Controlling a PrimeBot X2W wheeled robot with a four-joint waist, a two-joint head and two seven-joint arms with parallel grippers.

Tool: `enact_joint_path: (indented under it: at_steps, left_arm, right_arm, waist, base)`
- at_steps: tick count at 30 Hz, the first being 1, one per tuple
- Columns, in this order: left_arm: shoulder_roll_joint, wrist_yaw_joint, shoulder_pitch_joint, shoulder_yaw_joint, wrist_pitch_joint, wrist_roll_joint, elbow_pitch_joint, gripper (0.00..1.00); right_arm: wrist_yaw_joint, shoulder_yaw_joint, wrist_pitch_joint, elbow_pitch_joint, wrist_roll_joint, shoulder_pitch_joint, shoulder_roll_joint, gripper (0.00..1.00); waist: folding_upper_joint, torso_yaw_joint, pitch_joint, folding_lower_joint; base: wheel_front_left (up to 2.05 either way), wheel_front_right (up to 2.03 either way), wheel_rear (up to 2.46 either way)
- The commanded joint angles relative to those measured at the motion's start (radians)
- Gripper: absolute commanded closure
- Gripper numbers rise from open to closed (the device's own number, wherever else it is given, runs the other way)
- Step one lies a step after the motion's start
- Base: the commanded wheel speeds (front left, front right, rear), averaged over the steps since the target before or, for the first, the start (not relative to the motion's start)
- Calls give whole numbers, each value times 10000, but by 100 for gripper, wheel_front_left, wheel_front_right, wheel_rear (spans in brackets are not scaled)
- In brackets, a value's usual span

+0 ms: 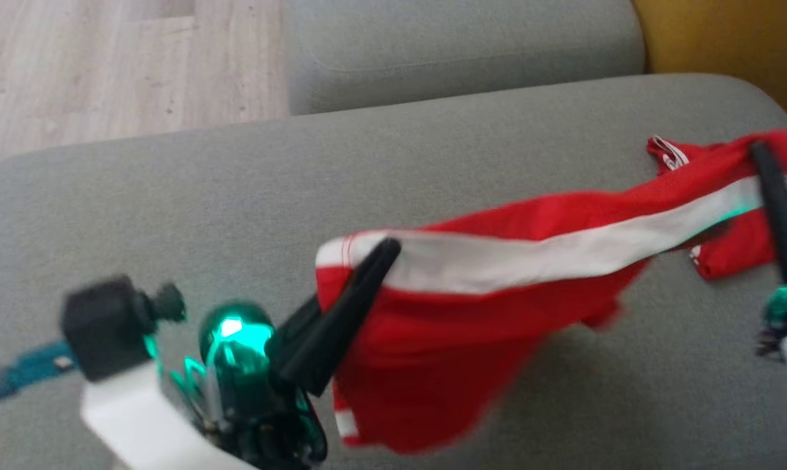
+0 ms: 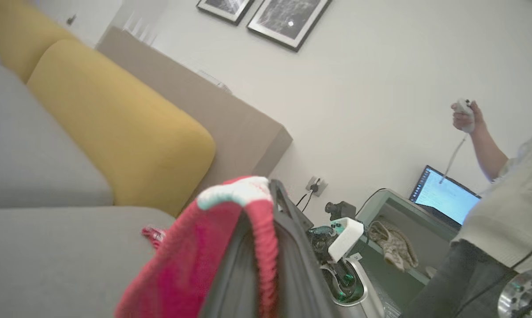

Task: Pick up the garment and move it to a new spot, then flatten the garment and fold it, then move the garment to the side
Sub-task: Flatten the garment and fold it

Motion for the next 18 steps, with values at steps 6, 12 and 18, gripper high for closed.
enact_joint_path:
  at_steps: [6, 12, 18]
  left_arm:
    - [-106, 782, -2472, 905, 775, -359, -1014, 100]
    - [222, 950, -4387, 1546, 1170, 432, 571, 100]
    - [470, 388, -6938, 1844, 983, 1574, 3783, 100]
  right_arm:
    - [-7, -658, 1742, -1985, 509, -1647, 360, 100]
    - [-7, -818, 2464, -793, -117, -3654, 467, 100]
    - [-7, -332, 1054, 2978, -458, -7088, 473, 100]
  waist:
    - [-1, -291, 699, 1]
    - [-1, -431, 2206, 1]
    - [-1, -554, 3762, 1]
  base:
    - [0, 0, 0]
    - [0, 0, 0]
    - [0, 0, 0]
